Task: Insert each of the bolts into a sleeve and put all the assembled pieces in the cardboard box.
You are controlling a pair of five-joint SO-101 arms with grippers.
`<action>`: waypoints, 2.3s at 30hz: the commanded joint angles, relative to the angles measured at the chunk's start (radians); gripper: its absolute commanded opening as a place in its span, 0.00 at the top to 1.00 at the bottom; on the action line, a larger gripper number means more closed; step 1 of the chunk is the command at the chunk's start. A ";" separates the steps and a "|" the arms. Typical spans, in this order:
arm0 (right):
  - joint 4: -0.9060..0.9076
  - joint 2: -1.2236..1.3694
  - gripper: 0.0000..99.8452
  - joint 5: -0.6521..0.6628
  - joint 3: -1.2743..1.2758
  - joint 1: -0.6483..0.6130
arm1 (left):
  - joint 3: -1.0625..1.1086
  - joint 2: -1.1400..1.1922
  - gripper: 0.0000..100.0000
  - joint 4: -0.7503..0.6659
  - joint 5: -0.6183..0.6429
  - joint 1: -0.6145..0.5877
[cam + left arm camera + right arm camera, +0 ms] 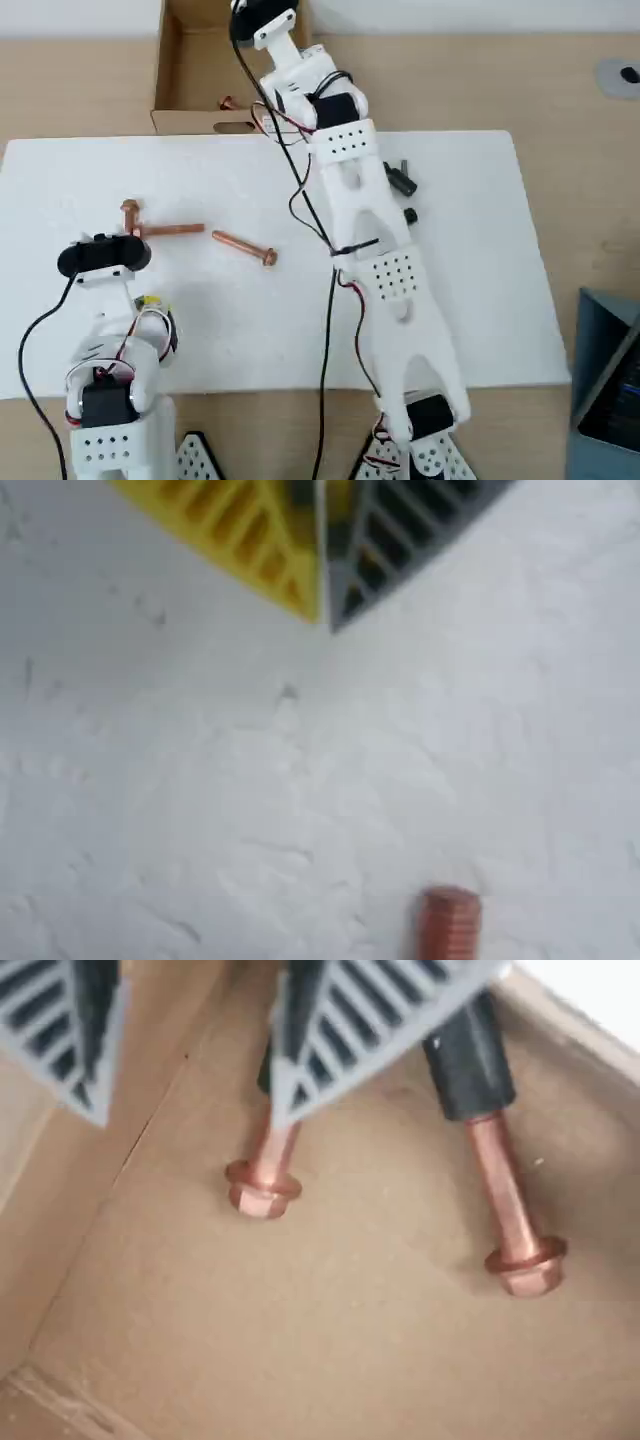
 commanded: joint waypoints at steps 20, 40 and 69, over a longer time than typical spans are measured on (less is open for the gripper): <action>0.677 -0.232 0.87 0.000 -0.288 0.013 | -0.005 -0.005 1.00 0.000 -0.005 -0.008; 0.825 -0.549 0.87 -0.009 0.084 0.128 | -0.005 -0.005 1.00 0.000 -0.002 -0.012; 0.760 -0.392 0.82 0.400 0.479 0.311 | -0.005 -0.005 1.00 0.000 -0.002 -0.014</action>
